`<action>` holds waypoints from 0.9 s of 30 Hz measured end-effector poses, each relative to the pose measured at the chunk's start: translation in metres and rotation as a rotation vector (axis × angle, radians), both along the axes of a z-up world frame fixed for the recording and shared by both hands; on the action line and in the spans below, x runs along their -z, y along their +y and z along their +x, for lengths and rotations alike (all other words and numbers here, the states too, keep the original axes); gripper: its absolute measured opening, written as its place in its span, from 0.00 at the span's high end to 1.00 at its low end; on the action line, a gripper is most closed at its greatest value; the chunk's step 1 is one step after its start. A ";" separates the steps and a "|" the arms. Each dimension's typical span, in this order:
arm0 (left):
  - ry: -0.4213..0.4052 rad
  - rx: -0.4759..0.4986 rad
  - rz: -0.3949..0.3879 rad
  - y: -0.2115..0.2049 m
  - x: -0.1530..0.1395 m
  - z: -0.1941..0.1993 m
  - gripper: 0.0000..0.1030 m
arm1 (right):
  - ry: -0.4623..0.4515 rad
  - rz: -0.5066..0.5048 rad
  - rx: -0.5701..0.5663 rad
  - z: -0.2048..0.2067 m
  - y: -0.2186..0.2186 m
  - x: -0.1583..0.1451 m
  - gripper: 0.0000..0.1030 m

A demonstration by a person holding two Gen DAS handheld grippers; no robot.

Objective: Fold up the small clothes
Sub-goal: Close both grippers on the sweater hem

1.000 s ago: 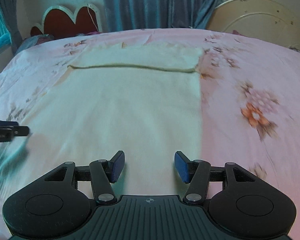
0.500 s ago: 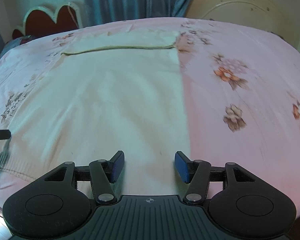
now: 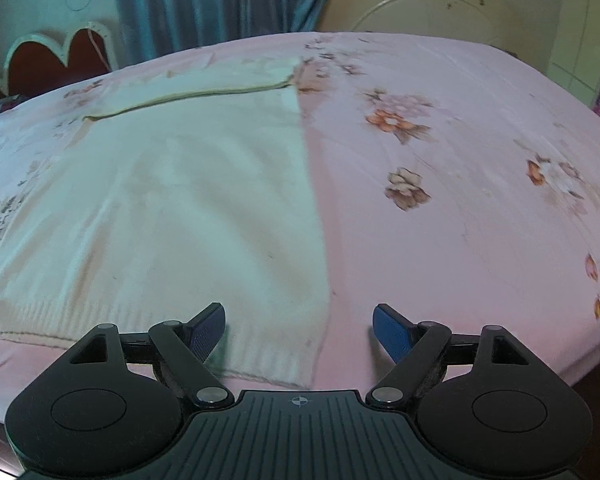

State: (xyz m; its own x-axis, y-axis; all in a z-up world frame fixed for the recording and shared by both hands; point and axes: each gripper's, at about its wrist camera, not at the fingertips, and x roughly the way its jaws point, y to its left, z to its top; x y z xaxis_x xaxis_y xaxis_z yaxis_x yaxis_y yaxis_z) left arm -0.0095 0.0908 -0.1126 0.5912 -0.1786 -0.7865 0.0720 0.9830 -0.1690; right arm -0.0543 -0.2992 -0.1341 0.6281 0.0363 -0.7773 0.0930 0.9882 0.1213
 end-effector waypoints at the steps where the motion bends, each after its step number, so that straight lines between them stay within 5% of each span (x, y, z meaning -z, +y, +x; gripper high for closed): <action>1: 0.006 0.002 -0.018 0.001 0.001 0.000 0.45 | 0.002 0.002 0.005 -0.002 -0.001 0.001 0.22; 9: 0.063 0.037 -0.149 0.001 0.011 0.008 0.73 | 0.028 0.024 0.055 -0.009 -0.009 0.008 0.22; 14: 0.072 0.056 -0.170 -0.002 0.014 0.016 0.81 | 0.034 0.074 0.057 -0.008 -0.009 0.011 0.23; 15: 0.073 0.062 -0.172 -0.003 0.015 0.018 0.83 | 0.033 0.086 0.048 -0.007 -0.008 0.011 0.28; 17: 0.074 0.074 -0.174 -0.005 0.015 0.021 0.85 | 0.035 0.095 0.021 -0.002 -0.003 0.012 0.52; 21: 0.084 0.080 -0.178 -0.005 0.015 0.025 0.88 | 0.047 0.145 0.015 0.009 -0.002 0.012 0.66; 23: 0.084 0.085 -0.182 -0.003 0.015 0.026 0.90 | 0.054 0.143 -0.007 0.013 0.001 0.010 0.87; 27: 0.078 0.080 -0.197 -0.002 0.012 0.029 0.91 | 0.065 0.136 -0.051 0.019 0.007 0.006 0.91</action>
